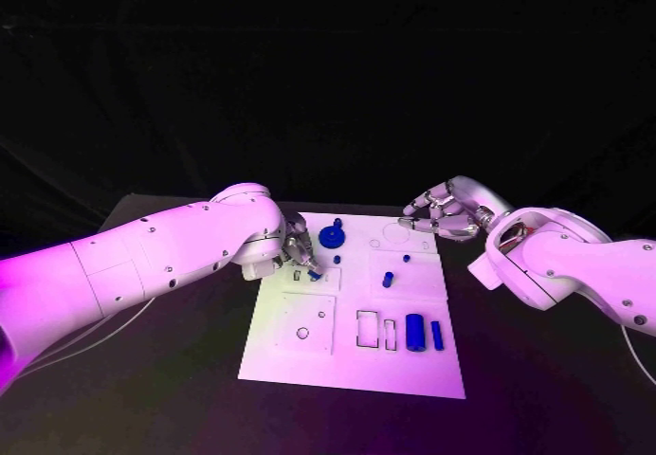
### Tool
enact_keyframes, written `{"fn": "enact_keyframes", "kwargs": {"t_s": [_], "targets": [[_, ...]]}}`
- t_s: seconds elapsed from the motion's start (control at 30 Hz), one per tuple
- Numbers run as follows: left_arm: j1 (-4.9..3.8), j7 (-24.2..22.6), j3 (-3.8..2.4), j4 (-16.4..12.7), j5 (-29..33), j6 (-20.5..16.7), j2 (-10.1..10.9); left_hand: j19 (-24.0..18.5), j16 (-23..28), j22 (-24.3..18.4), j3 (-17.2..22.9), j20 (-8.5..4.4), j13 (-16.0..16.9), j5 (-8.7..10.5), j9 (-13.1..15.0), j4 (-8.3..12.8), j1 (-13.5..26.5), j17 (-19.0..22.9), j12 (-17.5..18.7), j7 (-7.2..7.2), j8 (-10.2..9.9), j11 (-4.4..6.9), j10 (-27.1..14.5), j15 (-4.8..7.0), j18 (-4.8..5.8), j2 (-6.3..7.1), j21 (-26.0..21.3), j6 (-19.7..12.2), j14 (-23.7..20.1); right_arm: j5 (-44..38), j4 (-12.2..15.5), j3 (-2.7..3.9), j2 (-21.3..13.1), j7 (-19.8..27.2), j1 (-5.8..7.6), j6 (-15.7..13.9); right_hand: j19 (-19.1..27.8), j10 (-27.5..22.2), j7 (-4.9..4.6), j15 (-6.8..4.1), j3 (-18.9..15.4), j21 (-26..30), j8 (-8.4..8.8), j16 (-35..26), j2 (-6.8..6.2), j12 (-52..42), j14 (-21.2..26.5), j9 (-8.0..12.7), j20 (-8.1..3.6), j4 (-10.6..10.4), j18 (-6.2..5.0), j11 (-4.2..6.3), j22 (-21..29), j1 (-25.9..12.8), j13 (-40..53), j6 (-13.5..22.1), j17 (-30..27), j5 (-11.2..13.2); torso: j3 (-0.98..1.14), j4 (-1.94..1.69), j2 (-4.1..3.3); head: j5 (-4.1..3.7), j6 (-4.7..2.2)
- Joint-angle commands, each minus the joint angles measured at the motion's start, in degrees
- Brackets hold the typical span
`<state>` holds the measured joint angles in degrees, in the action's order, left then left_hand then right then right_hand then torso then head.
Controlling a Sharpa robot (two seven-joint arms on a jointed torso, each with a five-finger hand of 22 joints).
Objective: Assemble the parts on the task board
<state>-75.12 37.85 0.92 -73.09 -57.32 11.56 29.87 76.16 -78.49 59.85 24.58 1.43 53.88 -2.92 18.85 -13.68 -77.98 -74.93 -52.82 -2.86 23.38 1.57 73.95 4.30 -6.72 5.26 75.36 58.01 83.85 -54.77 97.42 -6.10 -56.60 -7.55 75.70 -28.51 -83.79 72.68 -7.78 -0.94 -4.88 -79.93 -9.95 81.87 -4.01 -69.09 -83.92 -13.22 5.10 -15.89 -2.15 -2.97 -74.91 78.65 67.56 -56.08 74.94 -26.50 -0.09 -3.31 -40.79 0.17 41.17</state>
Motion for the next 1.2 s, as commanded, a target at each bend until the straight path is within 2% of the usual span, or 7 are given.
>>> {"fn": "enact_keyframes", "kwargs": {"t_s": [0.03,0.37,0.53,1.2], "targets": [[-0.01,0.68,-0.03,-0.58,2.08,-2.97,0.17,-0.03,0.26,0.16,6.52,-0.12,0.26,-0.16,8.07,4.94,1.2,-2.95,-0.42,0.19,4.17,-0.02,0.61,0.44,0.93,0.54,0.31,-0.46,2.77,-0.2,-0.08,-0.02,0.09,0.03,-0.06,0.82,0.3,-0.43,0.18,-0.33,-0.21,0.19,-0.24,-0.26,0.4,0.27,-2.99,-0.07,-0.1,0.03,-0.57,0.1,-8.2,0.38,-0.05,0.29,2.09,-0.29,-0.01,0.02,-0.04,0.19,-0.05],[0.38,0.91,0.03,-1.44,1.46,-5.29,0.79,0.66,0.32,1.78,13.51,-0.32,2.3,-0.07,10.87,7.99,4.9,-3.17,-2.75,0.5,6.15,0.21,2.14,0.71,1.19,2.32,1.24,-0.74,2.85,-0.2,-0.15,-0.06,0.13,0.09,-0.14,0.98,0.29,-0.42,0.18,-0.33,-0.23,0.19,-0.26,-0.25,0.41,0.27,-3.0,-0.08,-0.11,0.0,-0.57,0.1,-8.21,0.36,-0.05,0.28,2.11,-0.42,-0.05,0.09,-0.13,0.45,0.15],[0.71,1.06,0.07,-1.01,0.15,-4.8,0.51,0.65,0.35,1.84,14.96,-0.37,0.77,-0.07,11.68,8.75,6.16,-3.22,-1.32,0.61,6.77,0.32,1.78,0.8,1.19,2.59,1.3,-0.79,2.87,-0.2,-0.18,-0.08,0.16,0.12,-0.19,1.07,0.29,-0.42,0.18,-0.33,-0.23,0.19,-0.26,-0.25,0.41,0.27,-3.0,-0.08,-0.11,0.0,-0.57,0.1,-8.21,0.36,-0.05,0.28,2.11,-0.42,-0.05,0.18,-0.13,0.48,0.21],[1.12,2.06,0.2,-0.56,-2.74,-1.03,0.32,0.74,0.39,2.14,16.1,-0.36,-0.1,-0.06,12.44,9.67,7.03,-3.26,-0.61,0.74,7.39,0.45,1.82,0.91,1.25,2.83,1.46,-0.9,2.88,-0.21,-0.25,-0.12,0.2,0.04,-0.29,1.15,0.27,-0.37,0.18,-0.33,-0.29,0.2,-0.31,-0.24,0.53,0.24,-3.02,-0.11,-0.11,-0.17,-0.56,0.1,-8.22,0.18,-0.04,0.24,2.16,-0.63,-0.02,0.21,-0.13,0.54,0.53]]}}
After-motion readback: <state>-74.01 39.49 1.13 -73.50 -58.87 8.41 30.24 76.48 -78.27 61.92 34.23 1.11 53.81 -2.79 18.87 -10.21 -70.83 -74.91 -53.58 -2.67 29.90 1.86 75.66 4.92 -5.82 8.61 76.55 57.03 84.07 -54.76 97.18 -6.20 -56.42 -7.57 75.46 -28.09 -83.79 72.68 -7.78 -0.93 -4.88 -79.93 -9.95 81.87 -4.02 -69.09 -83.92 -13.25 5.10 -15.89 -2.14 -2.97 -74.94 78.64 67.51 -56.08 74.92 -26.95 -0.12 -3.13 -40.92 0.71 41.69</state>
